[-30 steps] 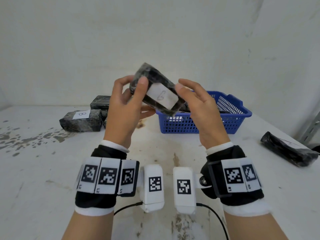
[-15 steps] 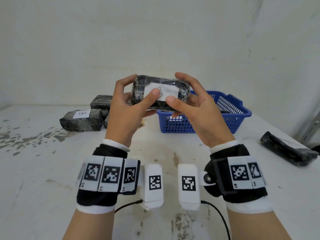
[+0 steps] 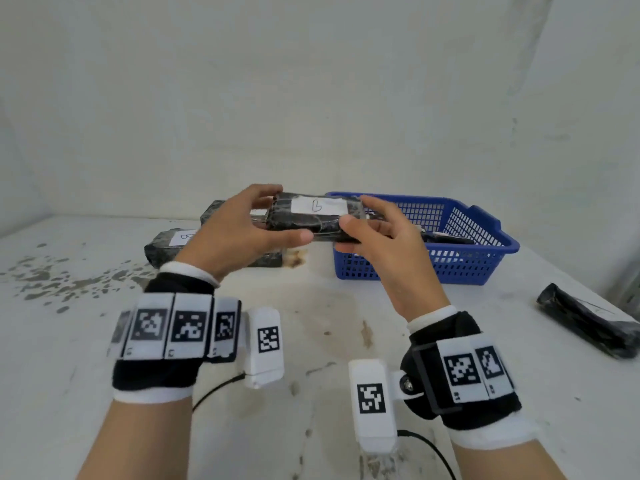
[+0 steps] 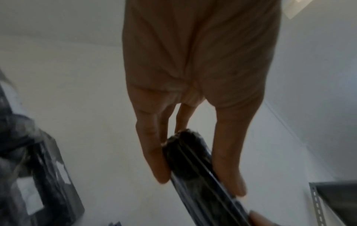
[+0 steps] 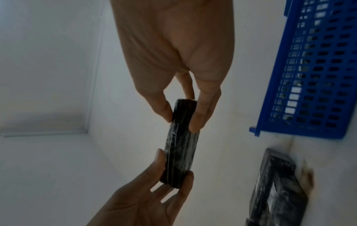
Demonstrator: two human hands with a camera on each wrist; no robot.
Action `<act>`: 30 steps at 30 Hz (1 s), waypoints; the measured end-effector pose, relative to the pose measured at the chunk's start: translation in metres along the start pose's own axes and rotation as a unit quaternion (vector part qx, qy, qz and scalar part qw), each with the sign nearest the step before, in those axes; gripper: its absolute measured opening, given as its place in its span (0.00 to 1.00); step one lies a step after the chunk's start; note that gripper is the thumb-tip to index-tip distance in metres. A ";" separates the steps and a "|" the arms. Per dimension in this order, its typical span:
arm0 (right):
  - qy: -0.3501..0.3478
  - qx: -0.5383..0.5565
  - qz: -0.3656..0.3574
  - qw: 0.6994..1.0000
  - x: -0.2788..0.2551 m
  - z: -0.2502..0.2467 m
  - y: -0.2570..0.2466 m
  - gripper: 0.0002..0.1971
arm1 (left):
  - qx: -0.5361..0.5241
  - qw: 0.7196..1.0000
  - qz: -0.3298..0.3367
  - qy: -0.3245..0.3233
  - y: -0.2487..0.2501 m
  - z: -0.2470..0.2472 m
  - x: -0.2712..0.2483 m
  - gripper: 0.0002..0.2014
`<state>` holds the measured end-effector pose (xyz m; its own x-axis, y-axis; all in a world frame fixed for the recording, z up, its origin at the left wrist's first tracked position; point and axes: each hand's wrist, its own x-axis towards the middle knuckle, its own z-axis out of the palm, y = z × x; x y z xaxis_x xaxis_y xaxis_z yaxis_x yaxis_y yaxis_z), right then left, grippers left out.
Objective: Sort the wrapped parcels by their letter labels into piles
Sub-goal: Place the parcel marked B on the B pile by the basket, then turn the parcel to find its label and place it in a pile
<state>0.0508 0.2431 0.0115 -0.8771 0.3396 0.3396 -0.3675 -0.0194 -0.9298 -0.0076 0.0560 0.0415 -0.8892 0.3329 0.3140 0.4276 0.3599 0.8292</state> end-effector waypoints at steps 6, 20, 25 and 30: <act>-0.025 -0.037 0.068 0.997 0.006 0.026 0.033 0.23 | 0.128 0.987 -0.077 -0.055 -0.025 -0.033 0.022 0.31; -0.055 -0.187 0.163 0.967 0.010 0.009 0.061 0.16 | 0.210 0.953 -0.204 -0.076 -0.119 -0.037 0.052 0.35; -0.060 -0.205 0.177 0.961 0.013 -0.001 0.065 0.15 | 0.238 0.943 -0.219 -0.075 -0.124 -0.033 0.060 0.36; -0.040 -0.189 0.195 0.962 0.014 -0.007 0.073 0.14 | 0.235 0.944 -0.220 -0.071 -0.124 -0.027 0.065 0.35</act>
<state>0.0141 0.2531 -0.0527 -0.9520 0.3022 -0.0495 0.1196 0.2181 -0.9686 -0.1227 0.0097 -0.0284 -0.9810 0.1625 -0.1063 0.0764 0.8262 0.5582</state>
